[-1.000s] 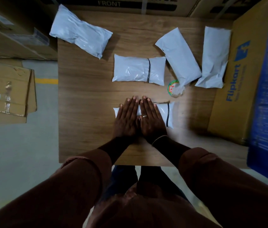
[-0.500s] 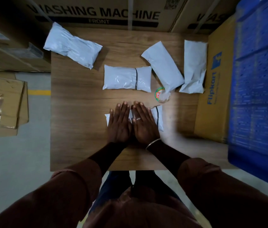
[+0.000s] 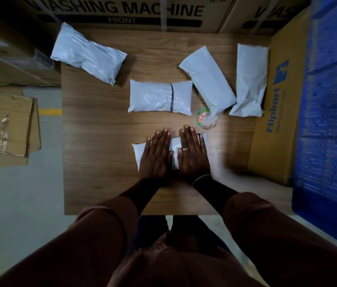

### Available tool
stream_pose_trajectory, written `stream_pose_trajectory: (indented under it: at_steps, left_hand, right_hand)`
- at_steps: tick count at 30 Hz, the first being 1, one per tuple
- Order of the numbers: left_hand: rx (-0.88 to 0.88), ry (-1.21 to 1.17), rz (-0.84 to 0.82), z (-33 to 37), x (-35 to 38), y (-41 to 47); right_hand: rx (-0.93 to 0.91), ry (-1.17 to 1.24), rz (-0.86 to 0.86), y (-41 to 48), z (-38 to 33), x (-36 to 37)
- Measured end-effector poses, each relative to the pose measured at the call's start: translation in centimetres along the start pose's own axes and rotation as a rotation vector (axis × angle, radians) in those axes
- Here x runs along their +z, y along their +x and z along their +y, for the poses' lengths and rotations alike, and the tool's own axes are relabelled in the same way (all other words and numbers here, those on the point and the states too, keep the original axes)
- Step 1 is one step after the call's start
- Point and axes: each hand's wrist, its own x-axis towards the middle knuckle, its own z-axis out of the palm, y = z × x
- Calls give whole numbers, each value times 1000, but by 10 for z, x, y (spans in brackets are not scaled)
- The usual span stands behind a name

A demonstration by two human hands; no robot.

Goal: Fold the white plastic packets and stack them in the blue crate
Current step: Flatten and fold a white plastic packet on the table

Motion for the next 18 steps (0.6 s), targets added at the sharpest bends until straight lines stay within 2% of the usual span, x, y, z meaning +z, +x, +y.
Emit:
stream_pose_trajectory:
  at_steps: [7,18]
  left_hand:
    - [11,-63,87,-1,4,1]
    - [-1,-38,43,0,3,1]
  right_hand:
    - [5,-10,8,1,1,2]
    - [3,-2,16,0,1,4]
